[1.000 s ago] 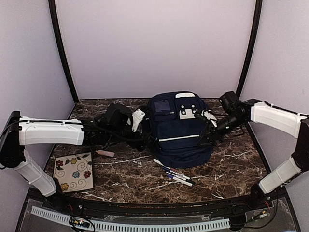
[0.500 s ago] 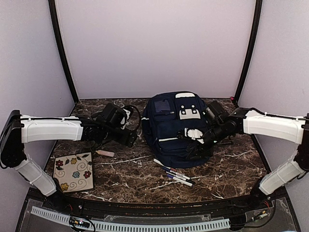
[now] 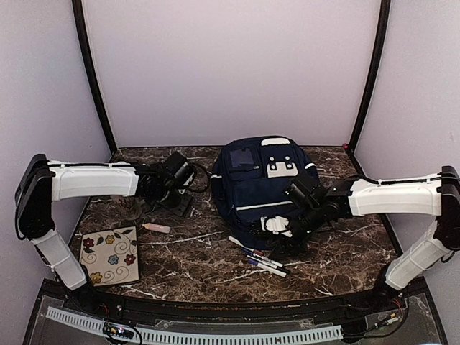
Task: Pack the student bag
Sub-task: Move the pen to the center of the board.
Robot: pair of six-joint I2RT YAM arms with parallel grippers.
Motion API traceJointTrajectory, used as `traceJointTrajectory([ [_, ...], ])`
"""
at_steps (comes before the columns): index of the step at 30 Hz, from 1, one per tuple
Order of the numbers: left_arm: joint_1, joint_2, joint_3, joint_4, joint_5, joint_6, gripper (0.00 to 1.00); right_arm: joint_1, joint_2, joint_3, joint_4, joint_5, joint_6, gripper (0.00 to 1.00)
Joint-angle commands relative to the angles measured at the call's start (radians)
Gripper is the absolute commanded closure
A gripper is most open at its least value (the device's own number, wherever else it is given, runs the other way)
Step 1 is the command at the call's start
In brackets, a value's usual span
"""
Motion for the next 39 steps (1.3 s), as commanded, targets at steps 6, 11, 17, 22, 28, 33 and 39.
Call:
traceJointTrajectory([
  [6, 0.025, 0.013, -0.019, -0.274, 0.027, 0.171, 0.24, 0.003, -0.019, -0.040, 0.085, 0.078, 0.007, 0.58],
  [11, 0.062, 0.037, -0.019, -0.307, 0.053, 0.199, 0.18, 0.002, -0.022, -0.044, 0.086, 0.109, 0.001, 0.58],
  [17, 0.107, 0.071, -0.025, -0.322, 0.088, 0.222, 0.23, 0.002, -0.028, -0.050, 0.090, 0.121, -0.004, 0.58],
  [22, 0.113, 0.162, 0.003, -0.348, 0.041, 0.186, 0.23, 0.002, -0.027, -0.051, 0.089, 0.130, -0.011, 0.60],
  [28, 0.115, 0.237, 0.033, -0.351, 0.054, 0.172, 0.32, 0.002, -0.023, -0.056, 0.089, 0.140, -0.014, 0.62],
  [33, 0.114, 0.247, 0.030, -0.344, 0.106, 0.159, 0.45, 0.002, -0.016, -0.055, 0.090, 0.156, -0.017, 0.64],
  [39, 0.116, 0.235, -0.004, -0.330, 0.139, 0.151, 0.53, 0.002, 0.004, -0.049, 0.086, 0.166, -0.018, 0.66],
])
